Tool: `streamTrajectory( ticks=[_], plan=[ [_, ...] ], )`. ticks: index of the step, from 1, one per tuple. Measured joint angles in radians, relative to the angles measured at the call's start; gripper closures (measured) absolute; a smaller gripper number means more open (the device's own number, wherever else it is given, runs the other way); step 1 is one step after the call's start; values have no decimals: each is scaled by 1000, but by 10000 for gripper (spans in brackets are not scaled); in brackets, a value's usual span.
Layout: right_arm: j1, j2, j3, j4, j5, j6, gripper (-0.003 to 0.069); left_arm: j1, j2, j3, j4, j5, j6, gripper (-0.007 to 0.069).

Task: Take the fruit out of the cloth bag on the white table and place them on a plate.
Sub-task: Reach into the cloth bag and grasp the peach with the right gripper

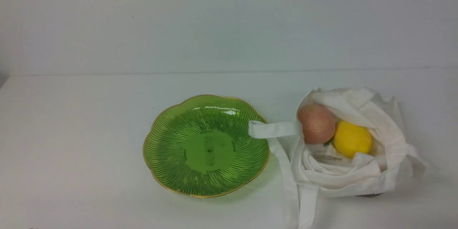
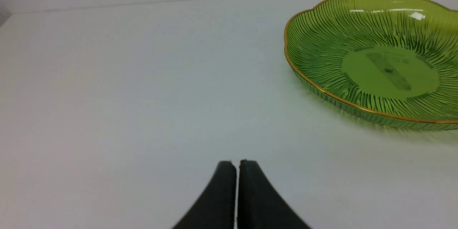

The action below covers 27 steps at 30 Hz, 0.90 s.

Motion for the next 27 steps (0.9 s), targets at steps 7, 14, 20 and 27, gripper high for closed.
streamTrajectory(
  ticks=[7, 14, 20, 27],
  plan=[
    [6, 0, 0, 0, 0, 0, 669, 0, 0, 0, 0, 0, 0, 632],
    [56, 0, 0, 0, 0, 0, 669, 0, 0, 1, 1, 0, 0, 632],
    [56, 0, 0, 0, 0, 0, 669, 0, 0, 1, 1, 0, 0, 632],
    [56, 0, 2, 30, -21, 9, 669, 0, 0, 1, 1, 0, 0, 632]
  ],
)
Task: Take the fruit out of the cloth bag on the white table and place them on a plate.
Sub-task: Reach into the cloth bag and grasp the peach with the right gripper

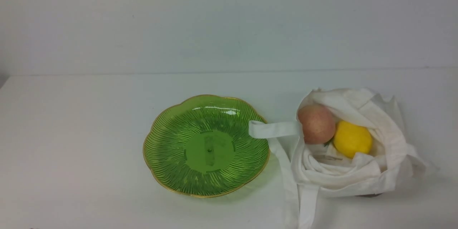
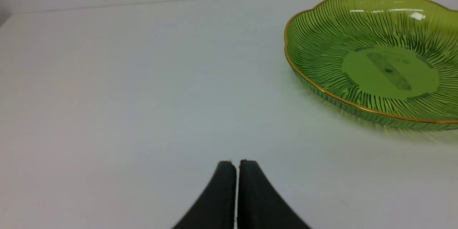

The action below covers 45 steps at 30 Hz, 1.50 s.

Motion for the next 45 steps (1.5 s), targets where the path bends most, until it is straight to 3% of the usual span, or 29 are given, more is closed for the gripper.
streamTrajectory(
  ticks=[5, 7, 11, 20, 27, 29, 34, 39, 45],
  plan=[
    [0, 0, 10, 234, -173, 89, 669, 0, 0, 0, 0, 0, 0, 632],
    [0, 0, 10, 420, -280, 150, 669, 0, 0, 0, 0, 0, 0, 632],
    [0, 0, 10, 559, -348, 164, 669, 0, 0, 0, 0, 0, 0, 632],
    [7, 0, -19, 598, -450, 128, 669, 0, 0, 0, 0, 0, 0, 632],
    [79, 191, -414, 378, -180, 50, 669, 0, 0, 0, 0, 0, 0, 632],
    [103, 374, -578, 321, 35, -2, 669, 0, 0, 0, 0, 0, 0, 632],
    [116, 724, -767, 304, 338, -161, 669, 0, 0, 0, 0, 0, 0, 632],
    [124, 1082, -881, 377, 439, -396, 669, 0, 0, 0, 0, 0, 0, 632],
    [204, 1360, -979, 413, 401, -489, 669, 0, 0, 0, 0, 0, 0, 632]
  ],
)
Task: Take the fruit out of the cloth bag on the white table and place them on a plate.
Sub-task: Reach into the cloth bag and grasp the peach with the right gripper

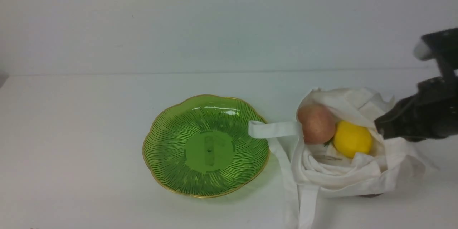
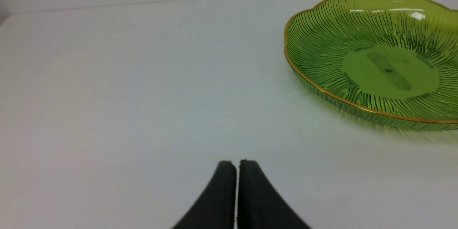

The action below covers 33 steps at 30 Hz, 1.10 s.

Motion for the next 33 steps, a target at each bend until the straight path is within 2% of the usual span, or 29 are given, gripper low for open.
streamTrajectory(
  ticks=[4, 10, 12, 14, 15, 19, 20, 21, 24, 30, 33],
  plan=[
    [59, 134, -63, -22, -71, 44, 663, 0, 0, 0, 0, 0, 0, 632],
    [100, 250, -112, -70, -197, 109, 592, 0, 0, 0, 0, 0, 0, 632],
    [107, 291, -124, -87, -241, 125, 538, 0, 0, 0, 0, 0, 0, 632],
    [110, 340, -147, -93, -284, 131, 421, 0, 0, 0, 0, 0, 0, 632],
    [110, 347, -151, -93, -290, 131, 402, 0, 0, 0, 0, 0, 0, 632],
    [110, 416, -182, -95, -315, 132, 202, 0, 0, 0, 0, 0, 0, 632],
    [110, 422, -182, -95, -317, 132, 202, 0, 0, 0, 0, 0, 0, 632],
    [110, 444, -185, -95, -324, 132, 123, 0, 0, 0, 0, 0, 0, 632],
    [113, 478, -188, -95, -333, 132, 46, 0, 0, 0, 0, 0, 0, 632],
    [115, 522, -188, -80, -348, 132, 25, 0, 0, 0, 0, 0, 0, 632],
    [115, 528, -189, -59, -345, 132, 58, 0, 0, 0, 0, 0, 0, 632]
  ],
)
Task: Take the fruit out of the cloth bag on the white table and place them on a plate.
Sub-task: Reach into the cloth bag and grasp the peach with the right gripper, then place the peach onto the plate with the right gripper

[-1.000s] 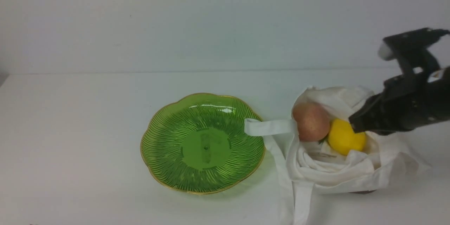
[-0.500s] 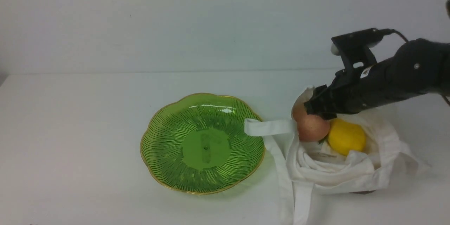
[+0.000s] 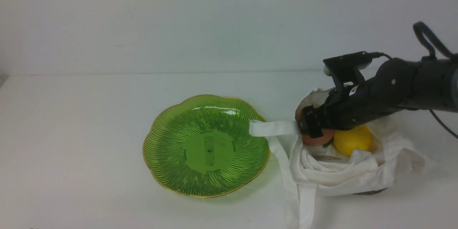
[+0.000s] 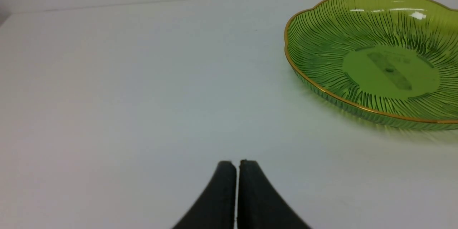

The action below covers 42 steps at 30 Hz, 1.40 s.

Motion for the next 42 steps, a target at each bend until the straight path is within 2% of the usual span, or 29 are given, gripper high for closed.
streamTrajectory(
  ticks=[1, 2, 7, 21, 28, 37, 42],
  plan=[
    [0, 1, 0, 7, 3, 0, 105, 0, 0, 0, 0, 0, 0, 632],
    [0, 1, 0, 8, 7, 0, 113, 0, 0, 0, 0, 0, 0, 632],
    [0, -7, 0, 8, 49, 0, 113, 0, 0, 0, 0, 0, 0, 632],
    [0, -238, 0, -13, 346, 30, 113, 0, 0, 0, 0, -1, 0, 632],
    [0, -237, 0, -21, 437, 31, 113, 0, 0, 0, 0, -1, 0, 632],
    [0, -199, 0, -36, 462, 32, 113, 0, 0, 0, 0, -1, 0, 632],
    [0, -247, 0, -38, 479, 85, 113, 0, 0, 0, 0, -1, 0, 632]
  ],
)
